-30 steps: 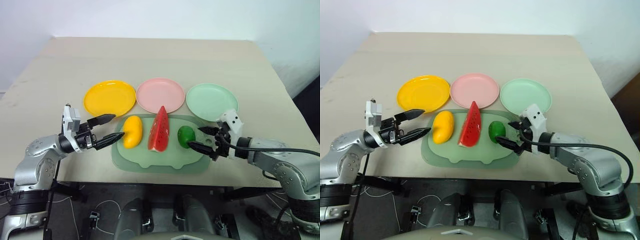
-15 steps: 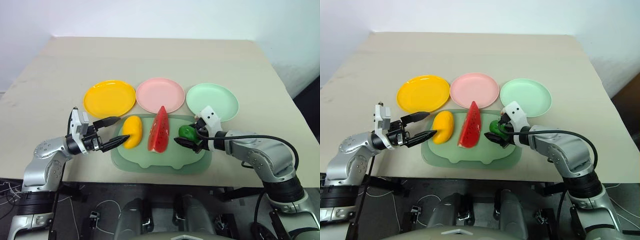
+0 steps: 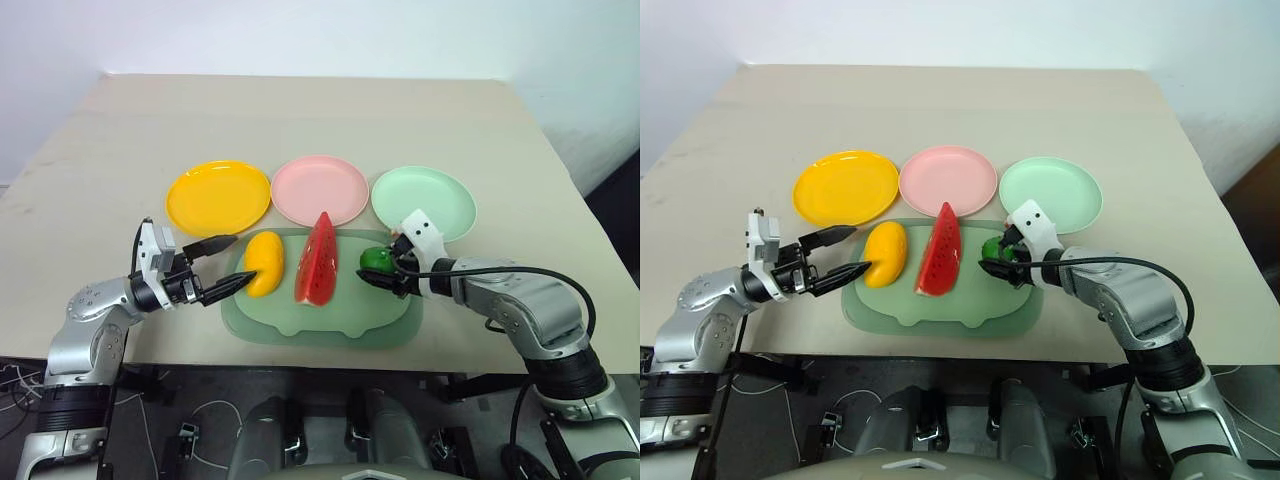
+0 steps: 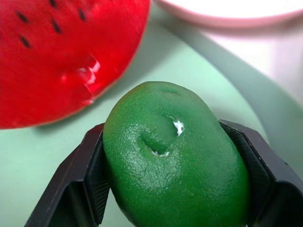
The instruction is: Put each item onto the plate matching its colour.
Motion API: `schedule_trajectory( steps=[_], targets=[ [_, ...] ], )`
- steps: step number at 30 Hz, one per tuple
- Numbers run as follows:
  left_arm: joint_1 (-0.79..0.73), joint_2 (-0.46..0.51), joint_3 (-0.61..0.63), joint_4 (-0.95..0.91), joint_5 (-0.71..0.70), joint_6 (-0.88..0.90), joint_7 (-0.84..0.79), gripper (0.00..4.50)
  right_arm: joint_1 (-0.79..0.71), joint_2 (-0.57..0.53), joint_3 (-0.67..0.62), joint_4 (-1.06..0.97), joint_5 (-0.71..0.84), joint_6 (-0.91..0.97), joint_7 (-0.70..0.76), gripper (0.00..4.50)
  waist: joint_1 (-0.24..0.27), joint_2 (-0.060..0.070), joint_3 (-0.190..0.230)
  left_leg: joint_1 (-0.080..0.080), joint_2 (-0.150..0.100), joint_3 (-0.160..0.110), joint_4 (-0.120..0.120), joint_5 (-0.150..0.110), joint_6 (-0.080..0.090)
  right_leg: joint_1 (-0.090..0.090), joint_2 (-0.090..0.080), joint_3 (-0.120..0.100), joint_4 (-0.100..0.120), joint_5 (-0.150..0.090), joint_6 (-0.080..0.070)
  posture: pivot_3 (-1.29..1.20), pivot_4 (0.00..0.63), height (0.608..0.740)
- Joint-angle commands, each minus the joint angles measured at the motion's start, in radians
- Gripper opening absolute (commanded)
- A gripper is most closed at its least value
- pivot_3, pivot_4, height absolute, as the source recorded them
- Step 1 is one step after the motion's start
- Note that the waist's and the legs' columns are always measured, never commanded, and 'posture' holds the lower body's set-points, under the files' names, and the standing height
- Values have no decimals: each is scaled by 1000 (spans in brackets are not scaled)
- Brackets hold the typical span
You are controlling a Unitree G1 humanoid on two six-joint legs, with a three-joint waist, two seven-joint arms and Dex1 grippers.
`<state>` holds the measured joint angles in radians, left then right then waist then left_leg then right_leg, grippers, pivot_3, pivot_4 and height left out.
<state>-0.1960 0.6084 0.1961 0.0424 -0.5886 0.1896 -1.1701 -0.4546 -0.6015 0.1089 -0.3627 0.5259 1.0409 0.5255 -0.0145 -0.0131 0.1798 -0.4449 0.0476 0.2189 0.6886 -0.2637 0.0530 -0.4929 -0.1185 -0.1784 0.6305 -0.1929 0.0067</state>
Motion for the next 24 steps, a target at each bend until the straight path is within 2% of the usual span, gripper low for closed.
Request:
schedule_trajectory(
  steps=[1, 5, 10, 15, 20, 24],
  targets=[
    [8, 14, 35, -16, -6, -15, 2, 4500, -90, 0, -112, -23, 46, -10, 17, 3035, 0, 0, 0, 0, 0, 0, 0, 0, 0, 0, 0, 0, 0, 0, 0, 0, 150, 696],
    [23, 14, 52, -32, -15, -9, 9, 4500, -225, 0, -130, 145, -3, -86, 29, 3035, -4, 0, 0, 1, 0, 0, 0, 0, 0, 0, 0, 0, 0, 0, 0, 0, 150, 696],
    [40, 15, 62, -49, -17, -11, 25, 4500, -308, -10, -37, 505, -192, -413, 119, 3035, 1, 0, 0, 0, 0, 1, 0, 0, 0, 0, 0, 0, 0, 1, -1, 0, 150, 696],
    [62, 24, 74, -69, -22, -6, 35, 4500, -414, 33, -14, 873, -293, -625, 172, 3035, -8, 0, 0, 0, 0, 3, 0, 1, 0, -1, 0, 1, 2, 2, 3, 0, 150, 696],
    [75, 34, 84, -92, -30, 5, 44, 4500, -512, 74, -22, 1144, -367, -756, 168, 3035, -28, 0, 0, 1, 0, 3, 0, 1, -1, -1, 1, 1, 5, 3, 3, 0, 150, 696],
    [90, 38, 93, -118, -36, 16, 55, 4500, -564, 99, -22, 1255, -403, -757, 163, 3035, -32, 1, 0, 1, 0, 3, 0, 1, -1, -2, 1, 1, 6, 3, 3, 0, 150, 696]
  ],
)
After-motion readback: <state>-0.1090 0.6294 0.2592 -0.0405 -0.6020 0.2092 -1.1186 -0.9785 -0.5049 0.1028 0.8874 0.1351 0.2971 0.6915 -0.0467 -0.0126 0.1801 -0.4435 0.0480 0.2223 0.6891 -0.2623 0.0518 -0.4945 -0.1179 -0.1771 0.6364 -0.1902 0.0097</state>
